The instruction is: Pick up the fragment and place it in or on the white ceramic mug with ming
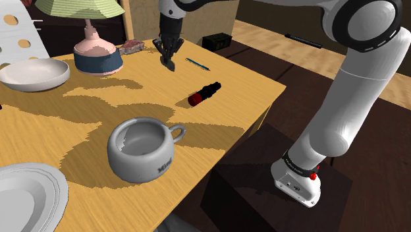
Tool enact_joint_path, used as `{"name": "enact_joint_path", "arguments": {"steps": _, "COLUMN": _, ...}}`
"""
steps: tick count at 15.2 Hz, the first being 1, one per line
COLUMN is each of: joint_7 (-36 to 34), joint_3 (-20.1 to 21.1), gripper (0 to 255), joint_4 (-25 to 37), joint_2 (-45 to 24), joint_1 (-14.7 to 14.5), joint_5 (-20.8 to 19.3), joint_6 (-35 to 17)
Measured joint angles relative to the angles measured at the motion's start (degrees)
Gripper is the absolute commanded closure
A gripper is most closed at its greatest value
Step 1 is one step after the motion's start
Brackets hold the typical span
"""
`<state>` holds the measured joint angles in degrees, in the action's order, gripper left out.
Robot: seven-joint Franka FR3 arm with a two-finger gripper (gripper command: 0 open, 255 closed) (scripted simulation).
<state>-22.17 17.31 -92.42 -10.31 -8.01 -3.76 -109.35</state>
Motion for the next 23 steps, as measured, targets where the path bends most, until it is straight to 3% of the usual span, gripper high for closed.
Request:
{"name": "enact_joint_path", "arguments": {"steps": 11, "joint_7": -0.4, "joint_3": 0.3, "gripper": 255, "joint_4": 8.0, "joint_2": -0.3, "joint_1": -0.6, "joint_5": -0.1, "joint_6": 7.7}}
{"name": "enact_joint_path", "arguments": {"steps": 23, "joint_7": -13.4, "joint_3": 6.2, "gripper": 255, "joint_4": -3.3, "joint_2": 8.6, "joint_1": -7.4, "joint_5": 0.8, "joint_6": 5.3}}
